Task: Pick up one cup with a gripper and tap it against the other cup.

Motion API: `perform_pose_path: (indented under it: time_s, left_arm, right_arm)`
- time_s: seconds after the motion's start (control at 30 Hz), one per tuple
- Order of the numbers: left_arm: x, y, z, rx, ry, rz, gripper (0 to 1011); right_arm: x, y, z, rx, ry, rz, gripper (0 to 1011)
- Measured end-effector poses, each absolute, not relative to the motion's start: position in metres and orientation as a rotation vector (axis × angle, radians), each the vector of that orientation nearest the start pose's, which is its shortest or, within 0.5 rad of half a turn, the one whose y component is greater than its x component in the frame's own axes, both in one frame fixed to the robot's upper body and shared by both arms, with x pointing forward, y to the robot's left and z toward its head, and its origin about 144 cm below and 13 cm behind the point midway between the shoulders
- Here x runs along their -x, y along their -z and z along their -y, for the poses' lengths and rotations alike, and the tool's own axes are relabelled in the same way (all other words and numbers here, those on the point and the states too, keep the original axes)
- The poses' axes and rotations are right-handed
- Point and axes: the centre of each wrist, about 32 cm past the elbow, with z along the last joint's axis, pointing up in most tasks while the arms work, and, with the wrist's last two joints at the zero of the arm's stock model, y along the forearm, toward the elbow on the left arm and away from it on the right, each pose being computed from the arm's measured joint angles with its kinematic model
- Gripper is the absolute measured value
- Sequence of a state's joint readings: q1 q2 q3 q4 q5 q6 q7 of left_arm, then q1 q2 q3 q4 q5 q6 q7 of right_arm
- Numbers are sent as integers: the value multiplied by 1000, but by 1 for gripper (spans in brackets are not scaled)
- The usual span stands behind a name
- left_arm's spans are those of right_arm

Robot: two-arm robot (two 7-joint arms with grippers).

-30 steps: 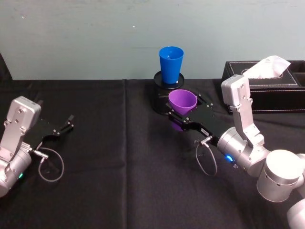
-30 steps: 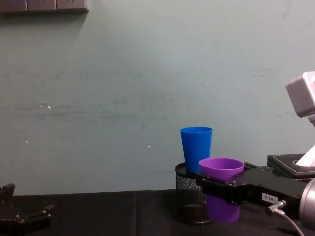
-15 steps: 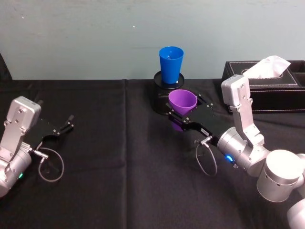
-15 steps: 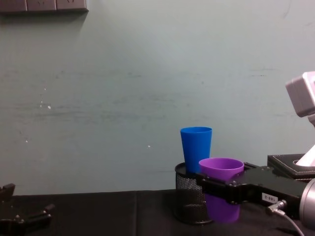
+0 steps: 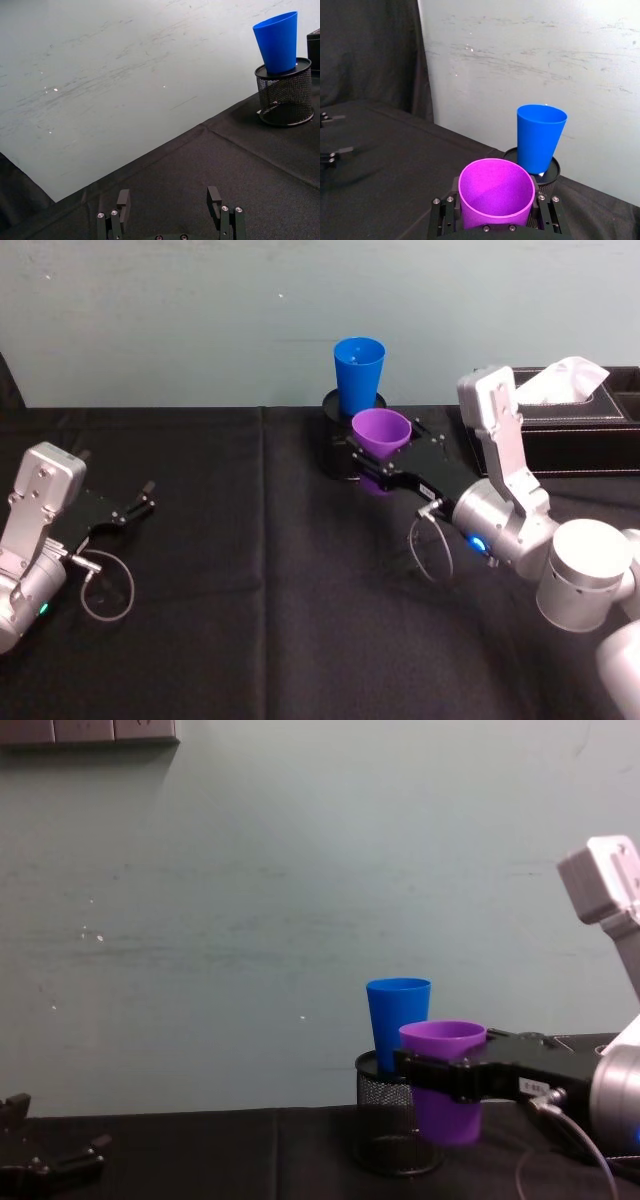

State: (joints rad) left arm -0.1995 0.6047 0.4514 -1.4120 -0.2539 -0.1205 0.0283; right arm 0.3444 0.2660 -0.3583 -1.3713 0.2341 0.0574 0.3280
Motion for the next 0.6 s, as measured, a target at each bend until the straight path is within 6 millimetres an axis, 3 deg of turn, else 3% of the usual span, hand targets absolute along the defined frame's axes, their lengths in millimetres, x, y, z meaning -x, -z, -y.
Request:
perform_pose_path:
  time_s: [0.6]
  left_arm:
    - [-489, -1140, -310, -304, -1248, 285, 1000]
  right_arm:
    - [-589, -1196, 190, 133, 1007, 48, 748]
